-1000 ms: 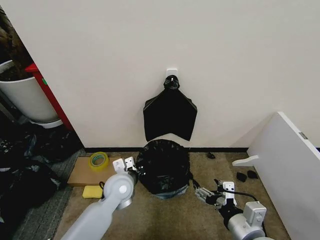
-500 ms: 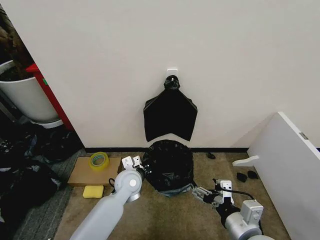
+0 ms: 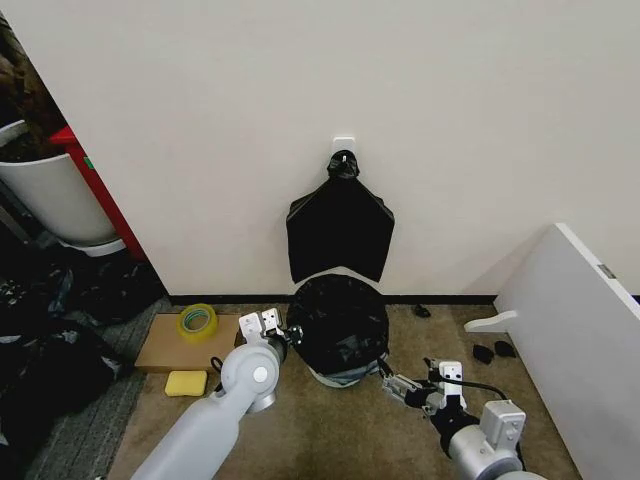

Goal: Place the garbage bag over the trash bin.

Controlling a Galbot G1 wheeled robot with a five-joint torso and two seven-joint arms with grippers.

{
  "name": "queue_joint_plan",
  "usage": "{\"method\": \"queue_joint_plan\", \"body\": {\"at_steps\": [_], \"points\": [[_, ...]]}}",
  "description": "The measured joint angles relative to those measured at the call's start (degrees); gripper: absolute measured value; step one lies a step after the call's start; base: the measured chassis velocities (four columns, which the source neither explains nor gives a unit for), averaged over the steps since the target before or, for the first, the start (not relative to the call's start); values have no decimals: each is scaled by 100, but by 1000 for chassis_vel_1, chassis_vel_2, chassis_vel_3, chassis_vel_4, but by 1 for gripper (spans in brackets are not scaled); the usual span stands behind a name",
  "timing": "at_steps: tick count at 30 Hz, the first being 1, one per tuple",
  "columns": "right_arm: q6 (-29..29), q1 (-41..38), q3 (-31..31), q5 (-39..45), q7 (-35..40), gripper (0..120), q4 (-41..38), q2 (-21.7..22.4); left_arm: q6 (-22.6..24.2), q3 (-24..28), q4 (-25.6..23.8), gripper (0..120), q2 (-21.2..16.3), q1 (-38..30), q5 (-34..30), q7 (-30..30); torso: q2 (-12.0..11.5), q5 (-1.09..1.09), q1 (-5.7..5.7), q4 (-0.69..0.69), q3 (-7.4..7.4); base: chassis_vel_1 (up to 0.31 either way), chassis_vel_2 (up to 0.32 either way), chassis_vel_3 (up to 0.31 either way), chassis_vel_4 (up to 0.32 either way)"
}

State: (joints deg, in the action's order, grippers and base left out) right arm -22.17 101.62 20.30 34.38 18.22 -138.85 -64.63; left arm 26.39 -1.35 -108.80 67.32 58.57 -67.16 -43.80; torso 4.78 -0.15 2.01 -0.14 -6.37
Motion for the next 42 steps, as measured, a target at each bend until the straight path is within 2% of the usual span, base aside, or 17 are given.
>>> {"method": "queue_joint_plan", "body": {"at_steps": [9, 11, 14, 16, 17, 19, 20, 21, 22, 23, 25, 26, 28, 29, 31, 36, 42], "points": [[1, -8, -31, -37, -7, 100, -2, -61, 102, -254, -599, 88, -302, 390, 184, 202, 0, 0, 0, 1, 0, 0, 0, 0, 0], [9, -17, -37, -52, -16, 100, -1, -91, 138, -362, -874, 98, -407, 637, 405, 315, 0, 0, -1, 0, 1, 0, 0, 0, 0], [117, -1, -13, -193, -123, 100, 31, -127, -38, -427, -1086, 100, -462, 855, 943, 600, 0, 0, -1, 0, 1, 0, 0, 0, 0], [468, 36, 23, -489, -334, 100, 115, -194, -490, -500, -1241, 100, -507, 1128, 1939, 1081, 0, 0, -1, 0, 1, 0, 0, 0, 0], [468, 36, 23, -489, -334, 100, 115, -194, -490, -500, -1241, 100, -507, 1128, 1939, 1081, 0, 0, -1, 0, 1, 0, 0, 0, 0], [1096, 84, 57, -896, -585, 100, 240, -375, -1381, -581, -1293, 100, -532, 1536, 3315, 1690, 0, -1, -1, 1, 1, 0, 0, 0, 0], [1096, 84, 57, -896, -585, 100, 240, -375, -1381, -581, -1293, 100, -532, 1536, 3315, 1690, 0, -1, -1, 1, 1, 0, 0, 0, 0], [1464, 109, 69, -1114, -684, 100, 322, -484, -1836, -611, -1342, 100, -522, 1759, 3895, 1931, 0, -1, -1, 1, 1, 0, 0, 0, 0], [1635, 117, 74, -1212, -719, 100, 362, -542, -1998, -620, -1367, 100, -508, 1853, 4081, 2007, 0, -1, -1, 1, 1, 0, 0, 0, 0], [2309, 146, 102, -1627, -848, 100, 548, -817, -2539, -646, -1474, 100, -416, 2244, 4658, 2232, 0, 1, -1, 1, 1, 0, 0, 0, 0], [2514, 160, 113, -1758, -881, 100, 606, -912, -2758, -664, -1511, 100, -362, 2407, 4864, 2309, 0, 0, -1, 1, 1, 0, 0, 0, 0], [3101, 206, 160, -2166, -958, 100, 775, -1219, -3329, -784, -1596, 100, -189, 2920, 5360, 2458, 1, -1, -1, -2, 2, 0, 0, 0, 0], [3621, 270, 216, -2645, -996, 100, 951, -1504, -3839, -985, -1681, 100, 45, 3515, 5857, 2560, 0, 0, -2, 2, 2, 0, 0, 0, 0], [3621, 270, 216, -2645, -996, 100, 951, -1504, -3839, -985, -1681, 100, 45, 3515, 5857, 2560, 0, 0, -2, 2, 2, 0, 0, 0, 0], [4033, 376, 248, -3047, -999, 100, 1052, -1690, -4444, -1286, -1772, 100, 292, 4022, 6402, 2684, 0, 1, -2, 2, 2, 0, 0, 0, 0], [4533, 579, 258, -3624, -956, 100, 1093, -1782, -5424, -1735, -1868, 100, 566, 4645, 7343, 2794, 0, -1, -2, 0, 2, 0, 0, 0, 0], [4626, 666, 259, -3687, -897, 100, 1030, -1753, -5808, -1922, -1867, 100, 735, 4950, 7570, 2788, 0, 0, -2, 1, 1, 0, 0, 0, 0]]}}
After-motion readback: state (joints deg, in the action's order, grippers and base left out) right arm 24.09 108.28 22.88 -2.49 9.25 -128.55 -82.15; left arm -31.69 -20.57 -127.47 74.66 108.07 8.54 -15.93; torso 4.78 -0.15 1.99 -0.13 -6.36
